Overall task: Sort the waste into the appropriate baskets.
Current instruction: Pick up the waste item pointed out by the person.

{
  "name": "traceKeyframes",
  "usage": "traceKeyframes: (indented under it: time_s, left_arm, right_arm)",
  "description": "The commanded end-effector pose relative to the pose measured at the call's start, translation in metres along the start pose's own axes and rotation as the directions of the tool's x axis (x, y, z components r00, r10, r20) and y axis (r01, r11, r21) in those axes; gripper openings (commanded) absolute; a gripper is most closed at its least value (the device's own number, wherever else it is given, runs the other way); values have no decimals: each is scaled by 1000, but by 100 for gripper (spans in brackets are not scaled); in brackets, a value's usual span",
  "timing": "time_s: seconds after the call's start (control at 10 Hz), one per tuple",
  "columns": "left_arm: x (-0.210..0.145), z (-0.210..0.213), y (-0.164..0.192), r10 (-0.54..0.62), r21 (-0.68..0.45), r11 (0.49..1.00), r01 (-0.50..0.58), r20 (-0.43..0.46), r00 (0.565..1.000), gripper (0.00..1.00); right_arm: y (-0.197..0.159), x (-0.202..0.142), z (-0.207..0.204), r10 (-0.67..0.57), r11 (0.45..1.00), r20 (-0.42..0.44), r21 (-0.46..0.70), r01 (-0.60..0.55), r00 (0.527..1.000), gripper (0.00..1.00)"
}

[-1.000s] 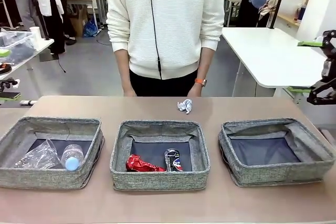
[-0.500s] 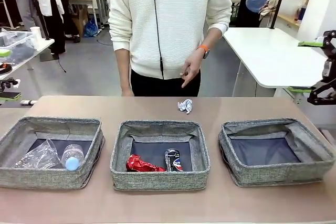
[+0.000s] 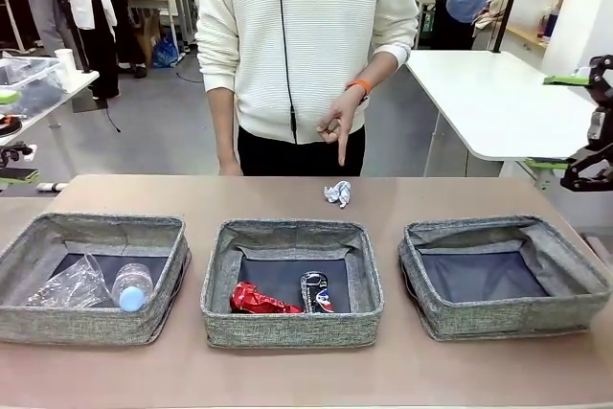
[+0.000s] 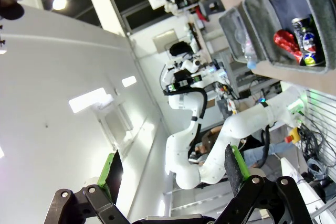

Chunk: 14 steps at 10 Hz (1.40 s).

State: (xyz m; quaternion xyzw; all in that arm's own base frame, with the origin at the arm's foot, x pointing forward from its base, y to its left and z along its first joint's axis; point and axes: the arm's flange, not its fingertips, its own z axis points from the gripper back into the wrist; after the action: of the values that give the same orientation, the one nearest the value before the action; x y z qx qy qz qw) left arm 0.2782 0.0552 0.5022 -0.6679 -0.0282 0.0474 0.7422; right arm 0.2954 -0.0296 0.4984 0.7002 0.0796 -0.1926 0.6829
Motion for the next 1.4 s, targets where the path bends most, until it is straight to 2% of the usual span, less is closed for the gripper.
traceKeyframes:
  time_s: [0.0,0.3,0.4,0.5,0.6,0.7,0.8,0.9,1.0,1.2,1.3]
  left_arm:
    - [0,0,0,-23,-8,1000,23,-3,1000,100]
    - [0,0,0,-23,-8,1000,23,-3,1000,100]
    - [0,0,0,-23,-8,1000,23,-3,1000,100]
    - [0,0,0,-23,-8,1000,23,-3,1000,100]
    - [0,0,0,-23,-8,1000,23,-3,1000,100]
    - [0,0,0,-23,-8,1000,23,-3,1000,100]
    - [0,0,0,-23,-8,1000,23,-3,1000,100]
    - [0,0,0,-23,-8,1000,23,-3,1000,100]
    - [0,0,0,-23,-8,1000,23,-3,1000,100]
    - [0,0,0,-23,-8,1000,23,-3,1000,100]
    - [0,0,0,-23,-8,1000,23,-3,1000,100]
  right_arm:
    - [0,-2,-1,14,1000,-5,21,-14,1000,100]
    - [0,0,0,0,1000,0,0,0,1000,100]
    - [10,20,-45,119,974,71,-203,-102,990,100]
    - [16,44,-89,254,882,192,-447,-146,948,100]
    - [14,71,-133,444,720,229,-667,-193,866,100]
    - [6,89,-161,623,526,197,-822,-219,757,100]
    - [3,101,-177,780,376,124,-877,-300,614,100]
    - [8,106,-175,827,361,131,-870,-336,547,100]
    - [5,63,-177,417,759,90,-581,-293,904,100]
    - [5,63,-177,417,759,90,-581,-293,904,100]
    - [5,81,-188,501,683,72,-645,-343,862,100]
